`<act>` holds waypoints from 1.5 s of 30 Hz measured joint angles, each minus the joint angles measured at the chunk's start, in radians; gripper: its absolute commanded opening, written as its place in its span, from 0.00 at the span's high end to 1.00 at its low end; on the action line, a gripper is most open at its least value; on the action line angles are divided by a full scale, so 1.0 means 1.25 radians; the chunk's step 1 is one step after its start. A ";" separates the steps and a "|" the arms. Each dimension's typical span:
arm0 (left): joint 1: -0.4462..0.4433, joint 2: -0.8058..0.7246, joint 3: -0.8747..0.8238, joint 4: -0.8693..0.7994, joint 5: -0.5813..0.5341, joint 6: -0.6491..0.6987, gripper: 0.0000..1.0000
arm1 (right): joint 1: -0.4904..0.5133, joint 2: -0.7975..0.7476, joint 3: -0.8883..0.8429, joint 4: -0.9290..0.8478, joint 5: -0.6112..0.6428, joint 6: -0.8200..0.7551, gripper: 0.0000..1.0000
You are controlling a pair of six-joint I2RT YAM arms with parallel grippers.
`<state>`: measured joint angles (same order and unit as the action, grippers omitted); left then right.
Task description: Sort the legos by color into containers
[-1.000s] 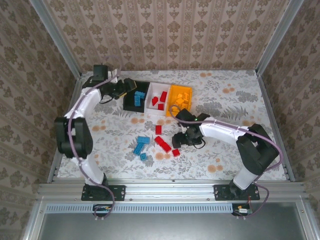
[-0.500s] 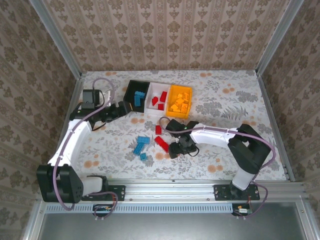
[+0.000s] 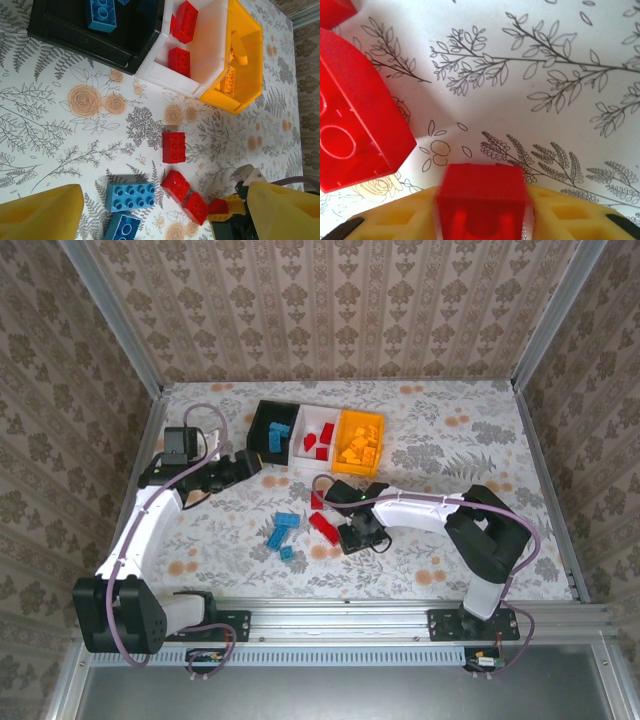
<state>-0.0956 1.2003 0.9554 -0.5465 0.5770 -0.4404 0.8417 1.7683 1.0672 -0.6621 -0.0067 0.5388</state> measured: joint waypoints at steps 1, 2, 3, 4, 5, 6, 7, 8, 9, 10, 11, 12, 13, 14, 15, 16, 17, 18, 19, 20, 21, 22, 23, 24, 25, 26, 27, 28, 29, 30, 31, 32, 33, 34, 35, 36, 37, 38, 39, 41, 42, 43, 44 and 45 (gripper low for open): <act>0.000 0.000 -0.001 0.000 0.000 0.000 0.13 | 0.000 0.000 0.002 0.000 0.002 0.000 0.61; 0.000 -0.001 -0.001 0.000 0.000 0.000 0.13 | 0.000 0.000 0.005 -0.001 0.003 0.000 0.61; 0.000 -0.002 -0.001 0.000 0.000 0.000 0.13 | 0.000 0.000 0.009 -0.002 0.005 0.000 0.62; 0.000 -0.005 -0.003 0.000 0.000 0.000 0.13 | 0.000 0.000 0.014 -0.007 0.007 0.000 0.62; 0.000 -0.010 -0.006 0.000 0.000 0.000 0.13 | 0.000 0.000 0.021 -0.015 0.010 0.000 0.62; 0.000 -0.015 -0.010 0.000 0.001 0.000 0.13 | 0.001 -0.001 0.027 -0.021 0.014 0.000 0.62; 0.000 -0.019 -0.013 -0.001 0.002 0.000 0.13 | 0.001 -0.006 0.034 -0.030 0.019 -0.001 0.62; 0.000 -0.023 -0.016 0.000 0.002 0.000 0.13 | 0.001 -0.013 0.042 -0.042 0.023 -0.003 0.62; 0.000 -0.026 -0.020 0.000 0.002 0.000 0.13 | 0.001 -0.023 0.053 -0.055 0.028 -0.003 0.62; 0.000 -0.029 -0.023 0.000 0.003 0.000 0.13 | 0.001 -0.035 0.067 -0.067 0.034 -0.006 0.62; 0.000 -0.032 -0.028 0.000 0.003 -0.001 0.13 | -0.001 -0.049 0.086 -0.082 0.041 -0.009 0.62; -0.001 -0.034 -0.032 0.001 0.002 -0.001 0.13 | -0.003 -0.061 0.105 -0.092 0.045 -0.012 0.62; -0.002 -0.039 -0.040 0.000 0.002 -0.001 0.13 | -0.007 -0.074 0.133 -0.106 0.049 -0.015 0.62; -0.006 -0.045 -0.048 0.001 -0.003 -0.002 0.13 | -0.011 -0.085 0.162 -0.111 0.051 -0.018 0.62; -0.009 -0.051 -0.056 0.001 -0.007 -0.004 0.13 | -0.016 -0.092 0.191 -0.116 0.051 -0.023 0.62; -0.017 -0.061 -0.066 0.001 -0.014 -0.007 0.13 | -0.025 -0.096 0.221 -0.118 0.051 -0.030 0.62; -0.026 -0.070 -0.075 0.001 -0.022 -0.008 0.13 | -0.036 -0.097 0.255 -0.122 0.051 -0.034 0.62; -0.035 -0.079 -0.084 0.001 -0.028 -0.010 0.13 | -0.048 -0.095 0.284 -0.123 0.050 -0.038 0.62; -0.047 -0.086 -0.091 0.000 -0.036 -0.011 0.13 | -0.064 -0.089 0.320 -0.126 0.049 -0.045 0.62; -0.059 -0.092 -0.096 0.000 -0.046 -0.012 0.13 | -0.081 -0.078 0.359 -0.128 0.048 -0.052 0.62; -0.070 -0.096 -0.100 0.000 -0.054 -0.013 0.13 | -0.095 -0.064 0.395 -0.127 0.046 -0.056 0.62; -0.082 -0.098 -0.105 0.000 -0.063 -0.013 0.12 | -0.112 -0.042 0.440 -0.125 0.044 -0.061 0.62; -0.095 -0.099 -0.109 0.000 -0.074 -0.013 0.12 | -0.127 -0.013 0.489 -0.122 0.042 -0.068 0.62; -0.107 -0.100 -0.112 0.000 -0.085 -0.013 0.12 | -0.138 0.012 0.524 -0.121 0.039 -0.073 0.62; -0.118 -0.100 -0.116 0.000 -0.095 -0.013 0.12 | -0.150 0.045 0.569 -0.120 0.036 -0.077 0.62; -0.129 -0.100 -0.121 0.000 -0.106 -0.013 0.12 | -0.161 0.082 0.612 -0.120 0.031 -0.080 0.62; -0.138 -0.100 -0.126 -0.001 -0.115 -0.013 0.12 | -0.169 0.113 0.647 -0.121 0.027 -0.085 0.62; -0.148 -0.100 -0.131 -0.002 -0.126 -0.013 0.12 | -0.178 0.153 0.692 -0.122 0.023 -0.092 0.62; -0.156 -0.100 -0.136 -0.004 -0.136 -0.013 0.12 | -0.184 0.193 0.736 -0.124 0.020 -0.097 0.62; -0.162 -0.100 -0.139 -0.006 -0.143 -0.013 0.12 | -0.189 0.226 0.773 -0.127 0.017 -0.101 0.62; -0.168 -0.100 -0.143 -0.008 -0.150 -0.013 0.12 | -0.192 0.266 0.817 -0.130 0.014 -0.107 0.62; -0.173 -0.100 -0.146 -0.009 -0.158 -0.013 0.12 | -0.195 0.309 0.865 -0.137 0.006 -0.114 0.62; -0.176 -0.099 -0.148 -0.011 -0.164 -0.013 0.12 | -0.199 0.341 0.904 -0.144 0.001 -0.118 0.62; -0.181 -0.097 -0.150 -0.012 -0.170 -0.013 0.12 | -0.202 0.379 0.946 -0.151 -0.005 -0.120 0.62; -0.186 -0.092 -0.151 -0.013 -0.178 -0.013 0.12 | -0.207 0.415 0.988 -0.158 -0.012 -0.121 0.62; -0.192 -0.086 -0.151 -0.013 -0.184 -0.013 0.12 | -0.209 0.444 1.022 -0.166 -0.020 -0.121 0.62; -0.202 -0.078 -0.151 -0.012 -0.191 -0.013 0.12 | -0.212 0.479 1.059 -0.174 -0.026 -0.121 0.62; -0.213 -0.069 -0.151 -0.012 -0.197 -0.013 0.12 | -0.216 0.509 1.092 -0.182 -0.033 -0.121 0.61; -0.225 -0.059 -0.151 -0.012 -0.204 -0.013 0.12 | -0.220 0.530 1.114 -0.188 -0.040 -0.121 0.61; -0.255 -0.031 -0.148 -0.012 -0.215 -0.013 0.12 | -0.229 0.575 1.154 -0.198 -0.050 -0.121 0.53; -0.269 -0.016 -0.145 -0.012 -0.219 -0.013 0.12 | -0.232 0.586 1.159 -0.201 -0.056 -0.122 0.44; -0.287 0.003 -0.138 -0.012 -0.224 -0.013 0.12 | -0.237 0.596 1.163 -0.207 -0.062 -0.124 0.35; -0.303 0.021 -0.130 -0.012 -0.229 -0.013 0.12 | -0.240 0.602 1.165 -0.211 -0.066 -0.125 0.30; -0.316 0.035 -0.123 -0.011 -0.230 -0.013 0.12 | -0.242 0.604 1.165 -0.213 -0.069 -0.125 0.28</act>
<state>-0.4911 1.2446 0.8021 -0.5602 0.2893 -0.4568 0.5388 2.5233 2.5233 -0.9287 -0.0925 0.3828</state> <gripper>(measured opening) 0.881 0.673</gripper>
